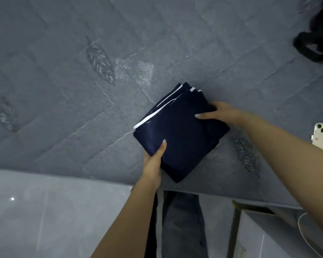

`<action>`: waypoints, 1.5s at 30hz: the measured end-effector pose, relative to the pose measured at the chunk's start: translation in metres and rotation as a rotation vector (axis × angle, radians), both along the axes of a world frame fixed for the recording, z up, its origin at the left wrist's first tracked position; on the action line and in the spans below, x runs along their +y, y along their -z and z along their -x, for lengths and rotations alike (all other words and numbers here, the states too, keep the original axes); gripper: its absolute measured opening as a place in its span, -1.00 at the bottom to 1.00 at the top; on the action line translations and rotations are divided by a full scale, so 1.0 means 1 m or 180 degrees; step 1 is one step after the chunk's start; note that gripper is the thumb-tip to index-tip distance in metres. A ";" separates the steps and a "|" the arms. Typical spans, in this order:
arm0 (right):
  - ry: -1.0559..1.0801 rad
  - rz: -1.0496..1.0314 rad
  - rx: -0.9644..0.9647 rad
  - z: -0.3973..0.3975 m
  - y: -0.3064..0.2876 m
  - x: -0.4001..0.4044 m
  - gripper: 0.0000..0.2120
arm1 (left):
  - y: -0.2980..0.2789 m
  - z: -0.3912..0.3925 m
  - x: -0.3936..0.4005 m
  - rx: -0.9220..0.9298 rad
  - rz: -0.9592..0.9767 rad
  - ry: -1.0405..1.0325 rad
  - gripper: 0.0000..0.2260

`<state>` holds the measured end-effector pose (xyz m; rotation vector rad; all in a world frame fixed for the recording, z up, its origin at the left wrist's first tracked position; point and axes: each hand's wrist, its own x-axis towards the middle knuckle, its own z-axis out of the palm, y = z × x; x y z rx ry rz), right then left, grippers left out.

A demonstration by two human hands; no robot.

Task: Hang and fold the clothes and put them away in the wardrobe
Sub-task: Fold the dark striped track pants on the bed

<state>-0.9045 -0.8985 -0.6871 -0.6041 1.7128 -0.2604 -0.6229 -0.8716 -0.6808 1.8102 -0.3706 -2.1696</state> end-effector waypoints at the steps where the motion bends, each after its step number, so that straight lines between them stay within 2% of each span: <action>1: 0.0063 -0.0083 -0.0181 0.000 0.002 0.001 -0.30 | 0.004 -0.001 0.002 -0.0101 -0.0021 -0.0134 -0.52; 4: 0.0211 -0.0513 -0.0773 -0.012 0.001 0.013 -0.33 | 0.011 -0.012 0.006 -0.0302 -0.0132 -0.0459 -0.63; 6: 0.0239 -0.0618 -0.0879 -0.025 -0.006 0.023 -0.34 | 0.009 -0.026 0.010 -0.0150 -0.0188 -0.0507 -0.67; 9: 0.0382 -0.0483 -0.0868 -0.050 -0.026 0.038 -0.32 | -0.008 -0.053 0.020 0.0005 0.0082 -0.0520 -0.61; 12: 0.0389 -0.0367 -0.0924 -0.080 -0.060 0.051 -0.32 | -0.043 -0.083 0.034 -0.0098 0.0498 -0.0559 -0.58; 16: 0.0101 -0.0154 -0.1059 -0.138 -0.119 0.057 -0.28 | -0.108 -0.136 0.065 -0.0285 0.0915 -0.0998 -0.65; 19: -0.0185 -0.0027 -0.1302 -0.191 -0.167 0.052 -0.37 | -0.162 -0.184 0.094 -0.0428 0.1132 -0.1372 -0.61; 25: -0.1320 0.0220 -0.1791 -0.334 -0.267 0.056 -0.43 | -0.269 -0.295 0.190 -0.0922 0.1685 -0.2327 -0.58; 31: -0.2747 0.0530 -0.2246 -0.505 -0.369 0.114 -0.41 | -0.362 -0.391 0.335 -0.1178 0.1977 -0.3317 -0.55; 33: -0.3290 0.0709 -0.2402 -0.565 -0.408 0.138 -0.39 | -0.388 -0.414 0.386 -0.1309 0.2077 -0.3643 -0.47; 36: -0.4167 0.0951 -0.2629 -0.652 -0.472 0.178 -0.39 | -0.427 -0.442 0.456 -0.1506 0.2253 -0.4251 -0.22; 39: -0.4981 0.1142 -0.2906 -0.727 -0.533 0.227 -0.49 | -0.471 -0.465 0.512 -0.1827 0.2693 -0.4536 -0.10; 42: -0.5640 0.1102 -0.3198 -0.792 -0.588 0.274 -0.60 | -0.515 -0.492 0.555 -0.2496 0.3118 -0.4837 -0.24; 45: -0.6175 0.1084 -0.3519 -0.855 -0.635 0.318 -0.61 | -0.553 -0.518 0.594 -0.2770 0.3257 -0.5084 -0.41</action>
